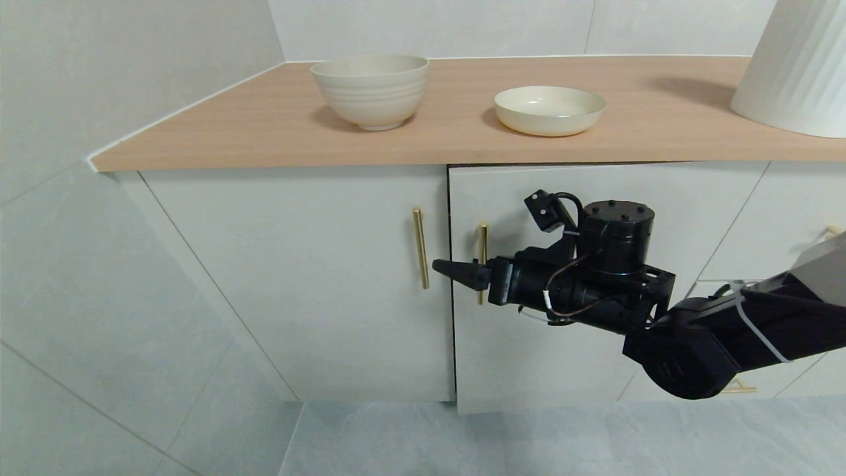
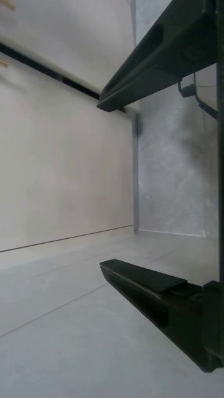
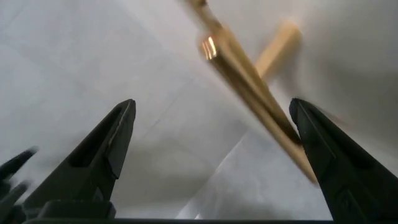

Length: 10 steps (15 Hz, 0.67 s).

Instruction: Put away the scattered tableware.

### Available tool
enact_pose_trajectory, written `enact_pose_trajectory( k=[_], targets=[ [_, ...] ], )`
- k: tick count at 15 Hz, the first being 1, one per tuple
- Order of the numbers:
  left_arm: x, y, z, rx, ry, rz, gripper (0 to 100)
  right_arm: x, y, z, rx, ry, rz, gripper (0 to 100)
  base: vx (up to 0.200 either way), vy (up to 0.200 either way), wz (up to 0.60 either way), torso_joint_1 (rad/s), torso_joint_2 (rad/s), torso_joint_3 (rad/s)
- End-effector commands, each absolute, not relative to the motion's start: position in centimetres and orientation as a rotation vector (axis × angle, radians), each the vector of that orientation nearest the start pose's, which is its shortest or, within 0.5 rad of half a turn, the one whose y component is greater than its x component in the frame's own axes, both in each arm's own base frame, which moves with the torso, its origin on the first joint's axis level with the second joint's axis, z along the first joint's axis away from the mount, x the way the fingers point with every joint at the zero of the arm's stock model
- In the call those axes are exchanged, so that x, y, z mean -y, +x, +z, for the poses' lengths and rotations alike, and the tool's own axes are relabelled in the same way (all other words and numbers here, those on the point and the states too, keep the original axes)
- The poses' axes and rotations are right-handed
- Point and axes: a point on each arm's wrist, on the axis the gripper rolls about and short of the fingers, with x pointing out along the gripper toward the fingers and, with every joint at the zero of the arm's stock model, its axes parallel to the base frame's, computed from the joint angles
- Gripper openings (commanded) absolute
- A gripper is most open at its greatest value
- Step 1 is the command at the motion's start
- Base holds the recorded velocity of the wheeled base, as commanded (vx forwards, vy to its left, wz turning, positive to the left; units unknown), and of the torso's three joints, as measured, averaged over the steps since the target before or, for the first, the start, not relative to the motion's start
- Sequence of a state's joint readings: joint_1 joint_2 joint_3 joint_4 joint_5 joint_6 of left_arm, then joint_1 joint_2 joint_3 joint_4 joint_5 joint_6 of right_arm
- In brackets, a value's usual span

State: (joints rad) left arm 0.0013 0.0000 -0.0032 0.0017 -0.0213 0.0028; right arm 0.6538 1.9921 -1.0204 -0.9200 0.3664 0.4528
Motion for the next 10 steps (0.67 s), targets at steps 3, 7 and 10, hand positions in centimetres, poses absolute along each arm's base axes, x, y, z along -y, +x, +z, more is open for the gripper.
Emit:
enact_pose_trajectory(
  k=[3,7,10],
  targets=[
    [0.1,-2.3,7.6,0.002,0.003,-0.02,100,-22.2,26.5,17.7,-0.328,0.395,1.112,100,0.0,0.0,0.0,0.0,0.0,0.0],
    [0.1,-2.3,7.6,0.002,0.003,-0.02,100,-20.8,23.1,17.9,-0.361,0.387,1.175,100,0.0,0.0,0.0,0.0,0.0,0.0],
    [0.1,-2.3,7.6,0.002,0.003,-0.02,100,-19.4,20.6,17.9,-0.38,0.383,1.188,100,0.0,0.0,0.0,0.0,0.0,0.0]
  ],
)
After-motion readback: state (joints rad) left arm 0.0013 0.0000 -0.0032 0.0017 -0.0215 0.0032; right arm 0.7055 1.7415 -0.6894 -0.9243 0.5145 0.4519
